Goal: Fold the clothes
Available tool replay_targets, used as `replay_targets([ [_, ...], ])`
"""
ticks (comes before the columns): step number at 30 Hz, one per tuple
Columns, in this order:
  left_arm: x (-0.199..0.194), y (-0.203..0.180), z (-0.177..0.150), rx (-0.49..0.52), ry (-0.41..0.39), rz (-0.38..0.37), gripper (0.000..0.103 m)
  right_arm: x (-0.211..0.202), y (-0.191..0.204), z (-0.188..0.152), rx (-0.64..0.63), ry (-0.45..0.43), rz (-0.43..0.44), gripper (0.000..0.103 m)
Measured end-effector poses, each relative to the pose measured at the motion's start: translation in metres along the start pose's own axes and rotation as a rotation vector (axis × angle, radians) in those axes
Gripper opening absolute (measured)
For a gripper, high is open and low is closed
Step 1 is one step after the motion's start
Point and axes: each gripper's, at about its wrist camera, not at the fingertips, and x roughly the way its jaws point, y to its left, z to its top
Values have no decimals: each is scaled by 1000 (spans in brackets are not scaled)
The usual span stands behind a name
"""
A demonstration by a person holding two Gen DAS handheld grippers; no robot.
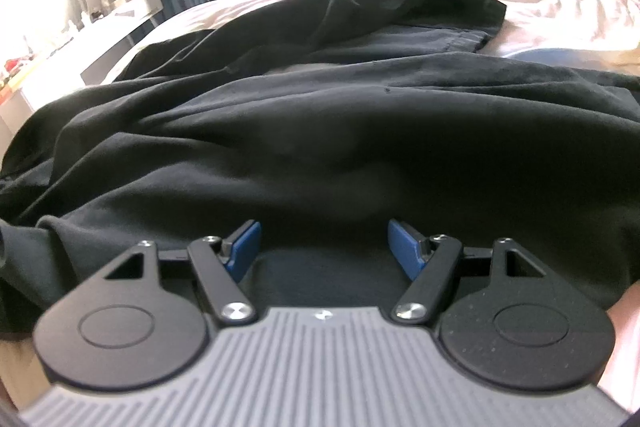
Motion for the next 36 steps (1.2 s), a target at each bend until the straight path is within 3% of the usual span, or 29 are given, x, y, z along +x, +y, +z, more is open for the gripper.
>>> replay_targets([
  [4,0,10,-18,-91,71,-86,93,0,2,-1,-13,3,-12,72],
  [9,17,-7,-43,-46,200,-120,95,0,5,-3,-36,6,-28,72],
  [13,33,-19,-54,-31,187,-110,103,2,5,-2,-30,6,-31,72],
  [18,28,-16,-56,-144,87,-114,103,3,5,-1,-29,1,-35,72],
  [19,20,-15,-56,-154,43,-128,100,3,4,-1,-29,-1,-37,72],
  [22,-3,-15,-53,-142,-69,-174,74,3,3,0,-26,-6,-42,72],
  [24,-9,-14,-45,-159,-72,-203,69,2,2,0,-21,-7,-42,72],
  [26,-10,-12,-38,-177,-68,-183,51,2,1,1,-18,-8,-42,72],
  [28,-18,-17,-34,-135,-89,-169,41,1,1,1,-14,-10,-43,72],
  [33,-54,-37,-31,28,-149,-202,34,-3,-8,3,30,-20,-46,72],
  [36,-77,-47,-27,124,-153,-118,34,-4,-12,3,48,-26,-58,72],
])
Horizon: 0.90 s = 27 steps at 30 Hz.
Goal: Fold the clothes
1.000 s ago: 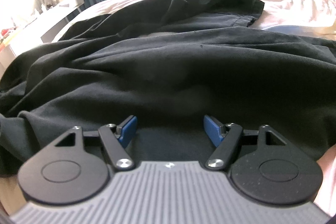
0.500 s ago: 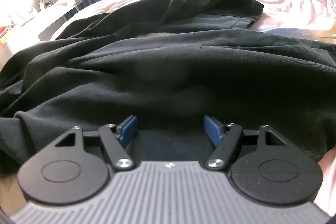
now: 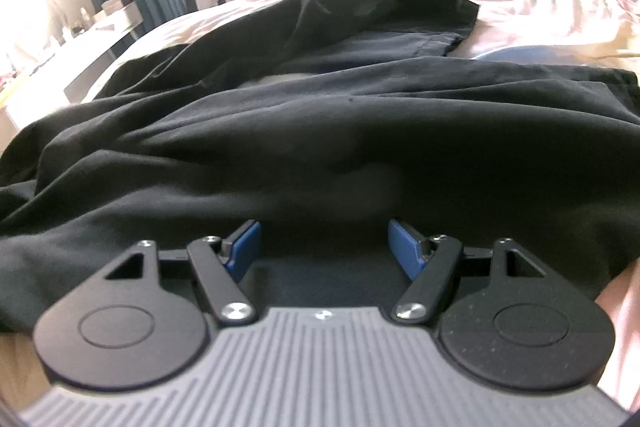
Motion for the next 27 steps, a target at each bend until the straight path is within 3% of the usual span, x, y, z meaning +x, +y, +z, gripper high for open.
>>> replay_targets([
  [3,-1,-7,-3,68,71,130,34,0,-3,0,12,-1,-8,72],
  [7,18,-6,-11,122,131,208,39,0,-6,0,22,3,-7,72],
  [13,12,-5,-29,209,141,187,52,-17,-28,7,132,-15,4,72],
  [16,15,1,-38,240,140,168,70,-38,-56,16,268,-63,14,72],
  [18,25,-2,-38,262,138,132,73,-58,-84,22,393,-114,26,73],
  [20,5,-6,-40,293,124,101,80,-80,-116,26,536,-171,36,73],
  [25,-14,-17,-45,505,23,49,88,-127,-192,12,844,-284,5,75],
  [27,-13,-30,-61,630,28,-20,89,-141,-214,2,918,-312,-30,74],
])
